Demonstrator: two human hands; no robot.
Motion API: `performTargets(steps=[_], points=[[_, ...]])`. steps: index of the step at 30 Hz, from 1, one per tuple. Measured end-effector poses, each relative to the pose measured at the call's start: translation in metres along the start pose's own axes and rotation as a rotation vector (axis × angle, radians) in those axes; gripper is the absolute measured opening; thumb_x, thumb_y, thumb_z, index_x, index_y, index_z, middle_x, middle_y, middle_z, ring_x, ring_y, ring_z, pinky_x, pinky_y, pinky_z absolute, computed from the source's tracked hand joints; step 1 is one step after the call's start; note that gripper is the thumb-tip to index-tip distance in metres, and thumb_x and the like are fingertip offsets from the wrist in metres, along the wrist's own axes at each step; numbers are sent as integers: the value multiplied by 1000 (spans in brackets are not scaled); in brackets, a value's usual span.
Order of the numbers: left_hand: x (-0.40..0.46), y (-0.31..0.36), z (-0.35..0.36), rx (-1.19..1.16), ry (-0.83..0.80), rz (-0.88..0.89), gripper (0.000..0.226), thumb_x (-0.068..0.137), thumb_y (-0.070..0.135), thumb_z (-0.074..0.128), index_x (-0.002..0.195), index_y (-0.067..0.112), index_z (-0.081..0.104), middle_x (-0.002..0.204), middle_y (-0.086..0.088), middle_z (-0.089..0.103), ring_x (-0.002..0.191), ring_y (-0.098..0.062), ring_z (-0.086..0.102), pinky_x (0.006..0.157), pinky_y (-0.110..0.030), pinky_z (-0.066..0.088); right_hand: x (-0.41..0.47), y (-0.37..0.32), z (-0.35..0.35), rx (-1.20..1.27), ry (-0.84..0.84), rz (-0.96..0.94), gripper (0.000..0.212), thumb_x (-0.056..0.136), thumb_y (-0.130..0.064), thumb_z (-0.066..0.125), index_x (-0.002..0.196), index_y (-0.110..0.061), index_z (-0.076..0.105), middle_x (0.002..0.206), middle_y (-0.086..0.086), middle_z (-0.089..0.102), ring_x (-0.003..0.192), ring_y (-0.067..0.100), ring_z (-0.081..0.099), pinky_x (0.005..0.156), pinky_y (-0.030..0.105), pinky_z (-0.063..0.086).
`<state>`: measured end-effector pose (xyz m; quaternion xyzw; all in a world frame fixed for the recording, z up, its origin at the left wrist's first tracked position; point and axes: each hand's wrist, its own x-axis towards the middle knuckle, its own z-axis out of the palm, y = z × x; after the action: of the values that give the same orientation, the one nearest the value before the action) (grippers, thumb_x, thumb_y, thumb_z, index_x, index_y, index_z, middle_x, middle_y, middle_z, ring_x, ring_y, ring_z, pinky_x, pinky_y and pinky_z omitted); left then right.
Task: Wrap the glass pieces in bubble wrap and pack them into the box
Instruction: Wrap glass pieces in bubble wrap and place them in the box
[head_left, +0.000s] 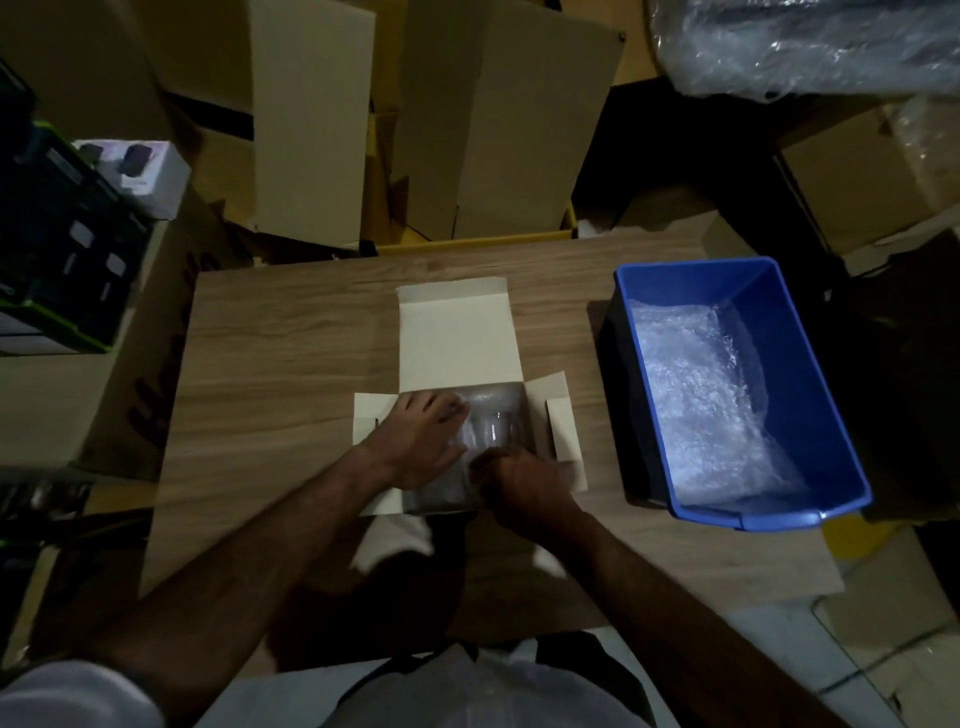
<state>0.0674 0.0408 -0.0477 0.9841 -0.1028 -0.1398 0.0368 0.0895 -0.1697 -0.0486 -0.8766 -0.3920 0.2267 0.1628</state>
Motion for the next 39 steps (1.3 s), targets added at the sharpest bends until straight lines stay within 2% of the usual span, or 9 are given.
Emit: performTargets(steps=[3,6,9,12,18,24,29,34,39], points=[[-5,2,3,29,-9,-16,66,99,50,44,156,15,37,157,-8,39,135,-31,44,112,-43,34,-2,-2,0,22,23,-6,32,102,-25,57,130,-11,63,120,11,70,106,28,68,90,39,55],[-8,5,1,34,3,-19,66,100,52,42,155,15,38,156,-9,41,132,-32,46,111,-45,36,-5,0,-3,34,107,-51,26,92,-19,72,116,-10,73,108,9,75,92,25,74,77,33,59],[-11,7,-4,33,56,5,60,98,53,44,146,16,50,148,-8,50,128,-29,51,109,-44,38,-7,3,-13,110,103,-2,28,96,-23,63,122,-19,72,127,0,71,111,19,69,90,29,55],[-18,12,-9,33,91,-25,57,98,52,46,142,17,54,145,-9,53,131,-29,50,114,-45,33,-15,4,-26,105,254,28,35,96,-22,63,130,-22,68,142,-4,61,127,18,59,98,32,54],[-18,53,-39,-127,347,-131,55,98,43,48,147,17,49,148,-12,52,134,-29,50,118,-51,32,-37,2,-59,111,456,-34,52,84,-4,70,135,1,61,146,25,52,134,38,53,110,46,47],[11,124,-59,-213,424,-126,53,97,35,47,145,13,53,150,-19,48,135,-35,49,114,-51,38,-81,43,-95,17,550,116,54,92,-14,63,145,-10,54,160,18,38,147,29,37,119,35,33],[42,189,-67,-315,452,-120,52,95,33,50,141,11,57,151,-25,45,135,-39,48,109,-48,42,-125,108,-109,1,486,210,57,95,-20,65,149,-12,49,164,18,29,150,33,32,120,40,33],[83,246,-70,-312,422,-130,64,77,24,79,137,9,62,152,-29,44,134,-45,52,107,-54,46,-147,182,-117,-97,161,390,78,92,-40,67,159,-21,30,169,13,11,155,28,19,121,31,24],[119,255,-53,-213,255,-190,71,92,32,61,156,12,37,166,-23,-1,155,-41,10,124,-52,14,-124,226,-119,-206,-127,305,103,79,-42,80,161,-19,22,168,21,5,156,34,12,124,34,19]])
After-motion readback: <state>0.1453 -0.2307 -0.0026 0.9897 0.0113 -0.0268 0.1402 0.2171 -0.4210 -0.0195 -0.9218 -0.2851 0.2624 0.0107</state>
